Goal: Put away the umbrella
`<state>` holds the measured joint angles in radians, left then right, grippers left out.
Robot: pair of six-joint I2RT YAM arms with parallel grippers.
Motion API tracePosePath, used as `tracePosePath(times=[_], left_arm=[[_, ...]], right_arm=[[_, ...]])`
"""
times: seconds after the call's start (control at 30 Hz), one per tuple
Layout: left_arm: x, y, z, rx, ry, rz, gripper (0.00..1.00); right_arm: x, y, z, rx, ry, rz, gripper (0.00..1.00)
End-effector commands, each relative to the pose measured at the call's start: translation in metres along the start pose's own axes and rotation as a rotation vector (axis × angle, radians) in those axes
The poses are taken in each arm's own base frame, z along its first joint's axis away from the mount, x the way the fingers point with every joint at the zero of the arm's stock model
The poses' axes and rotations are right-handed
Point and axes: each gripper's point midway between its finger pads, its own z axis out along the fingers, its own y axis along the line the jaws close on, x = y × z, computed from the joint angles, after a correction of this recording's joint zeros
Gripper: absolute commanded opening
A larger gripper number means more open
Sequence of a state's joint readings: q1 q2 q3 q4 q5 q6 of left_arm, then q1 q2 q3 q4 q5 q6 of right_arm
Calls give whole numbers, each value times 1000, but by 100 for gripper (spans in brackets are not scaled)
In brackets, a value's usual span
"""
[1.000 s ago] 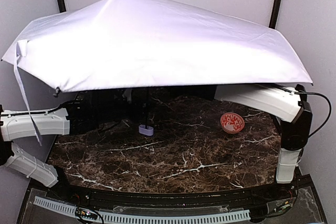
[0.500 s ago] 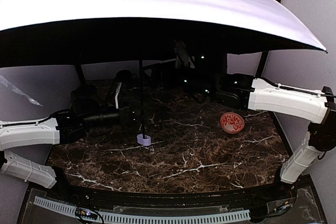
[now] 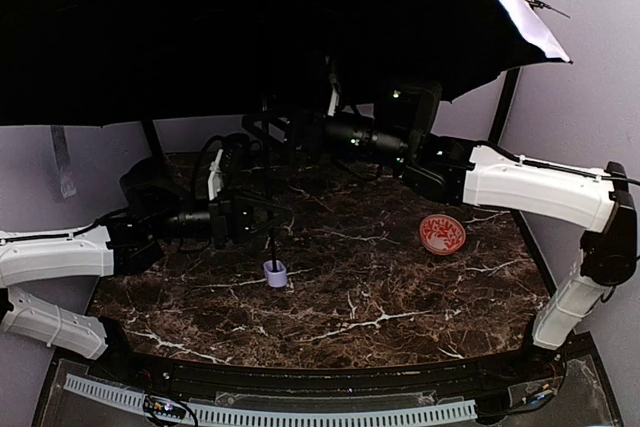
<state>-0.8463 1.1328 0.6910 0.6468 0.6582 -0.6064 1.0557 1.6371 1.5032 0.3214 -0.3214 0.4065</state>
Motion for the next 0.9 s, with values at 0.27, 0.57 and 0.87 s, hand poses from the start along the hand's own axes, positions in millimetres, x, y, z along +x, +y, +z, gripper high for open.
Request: tracePosePath(times=[0.27, 0.57, 0.87], left_arm=[[-4, -29, -14, 88, -18, 103, 0], [-14, 22, -12, -212, -23, 77, 43], [-11, 30, -16, -251, -43, 59, 0]], right_arm=[[-33, 10, -1, -57, -131, 48, 5], [-24, -13, 3, 104, -152, 145, 0], [-22, -15, 6, 120, -145, 131, 2]])
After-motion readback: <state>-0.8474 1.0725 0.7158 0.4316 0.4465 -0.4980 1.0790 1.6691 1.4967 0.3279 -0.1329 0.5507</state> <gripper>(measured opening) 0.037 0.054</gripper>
